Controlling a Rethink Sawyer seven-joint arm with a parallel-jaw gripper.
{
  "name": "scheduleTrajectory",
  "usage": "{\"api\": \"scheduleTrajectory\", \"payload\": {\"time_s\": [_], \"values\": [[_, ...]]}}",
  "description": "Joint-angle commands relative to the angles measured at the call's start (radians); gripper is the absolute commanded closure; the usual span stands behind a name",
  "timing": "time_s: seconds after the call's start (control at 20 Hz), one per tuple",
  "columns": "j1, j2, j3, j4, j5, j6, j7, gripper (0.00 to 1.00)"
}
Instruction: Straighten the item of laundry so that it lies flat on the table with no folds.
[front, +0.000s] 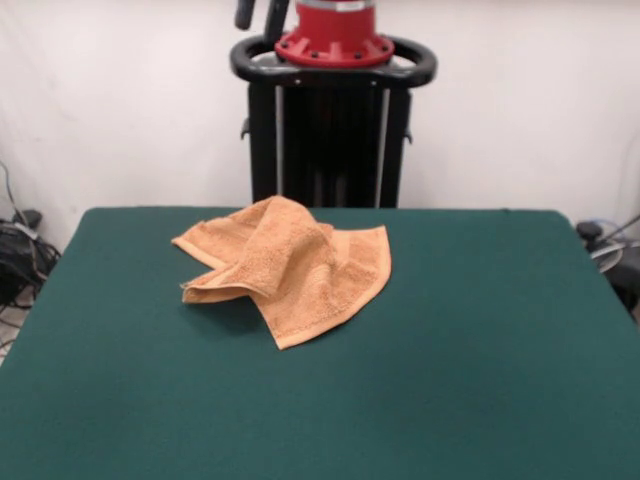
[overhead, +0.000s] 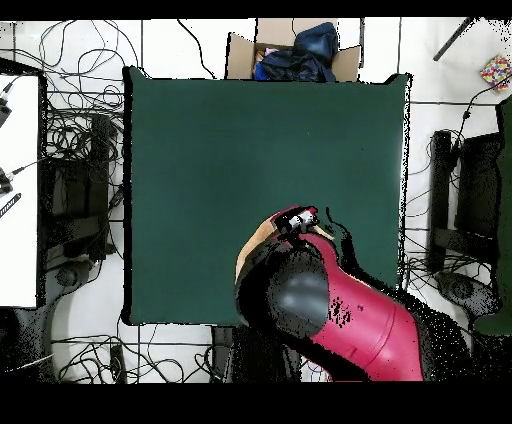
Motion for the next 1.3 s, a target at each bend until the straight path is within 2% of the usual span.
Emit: {"api": "scheduleTrajectory", "payload": {"time_s": [0.05, 0.4, 0.95, 1.1, 1.3], "values": [[-0.017, 0.071, 0.125, 0.132, -0.024, -0.047, 0.025, 0.00], [-0.056, 0.092, 0.170, 0.164, -0.080, -0.137, 0.000, 0.00], [-0.132, 0.152, 0.274, 0.239, -0.066, -0.316, 0.073, 0.00], [-0.131, 0.183, 0.279, 0.239, -0.072, -0.357, 0.095, 0.00], [-0.092, 0.201, 0.239, 0.221, -0.059, -0.314, 0.124, 0.00]]}}
